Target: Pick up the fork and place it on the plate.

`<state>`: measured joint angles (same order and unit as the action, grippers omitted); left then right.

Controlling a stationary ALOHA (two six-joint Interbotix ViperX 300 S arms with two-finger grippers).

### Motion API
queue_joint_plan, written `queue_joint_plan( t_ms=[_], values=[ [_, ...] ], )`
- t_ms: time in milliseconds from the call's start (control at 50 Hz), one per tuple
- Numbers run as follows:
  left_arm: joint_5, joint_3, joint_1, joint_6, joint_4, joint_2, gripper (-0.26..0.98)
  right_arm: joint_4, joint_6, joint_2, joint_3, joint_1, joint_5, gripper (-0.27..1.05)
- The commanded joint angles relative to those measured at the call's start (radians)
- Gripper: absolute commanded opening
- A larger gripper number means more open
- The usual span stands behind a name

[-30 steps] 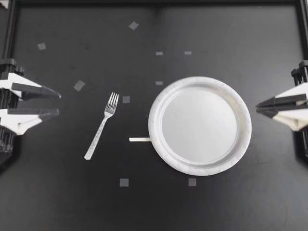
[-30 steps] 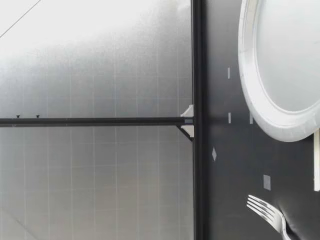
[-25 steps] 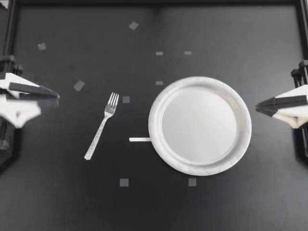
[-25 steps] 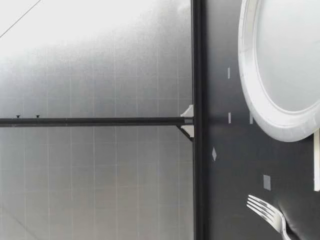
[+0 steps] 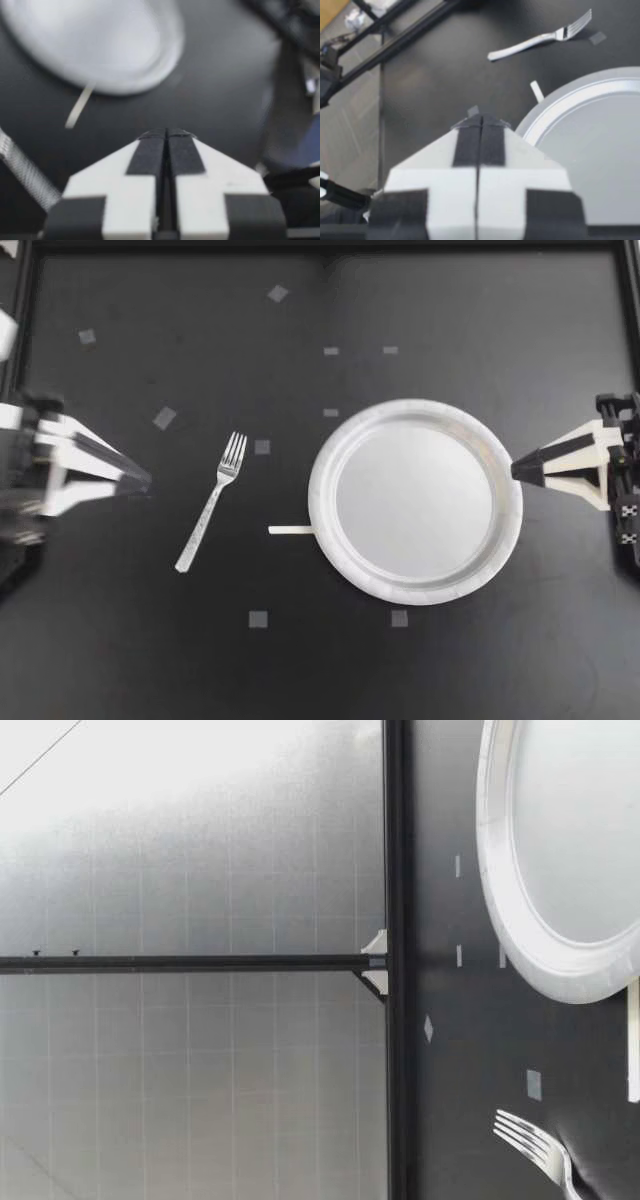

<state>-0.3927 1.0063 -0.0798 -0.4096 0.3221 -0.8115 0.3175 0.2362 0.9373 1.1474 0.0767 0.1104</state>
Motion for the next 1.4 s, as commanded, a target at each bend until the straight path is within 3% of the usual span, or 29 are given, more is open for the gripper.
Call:
queue_joint_plan(
  t_ms=[0,120,340,800,1100,1380],
  values=[
    [-0.002,0.052,-0.005,-0.028,-0.002,0.046,0.01,-0.023,-0.003,-0.018,-0.012,0.008,-0.025,0.07],
    [0.055,0.097,-0.005,-0.023,-0.009,0.049,0.14,-0.025,-0.003,-0.035,0.005,0.008,-0.064,0.23],
    [0.225,0.156,-0.011,-0.034,-0.009,0.11,0.59,-0.025,-0.005,-0.032,0.046,0.008,-0.172,0.38],
    [0.238,0.017,-0.023,-0.021,-0.025,0.512,0.52,-0.025,0.003,-0.046,0.055,0.006,-0.17,0.39],
    [0.135,-0.08,-0.071,-0.025,-0.1,0.623,0.52,-0.025,0.003,-0.041,0.069,0.006,-0.173,0.39],
    [0.104,-0.11,-0.094,-0.026,-0.129,0.696,0.52,-0.023,0.005,-0.026,0.098,-0.006,-0.189,0.39]
  ],
)
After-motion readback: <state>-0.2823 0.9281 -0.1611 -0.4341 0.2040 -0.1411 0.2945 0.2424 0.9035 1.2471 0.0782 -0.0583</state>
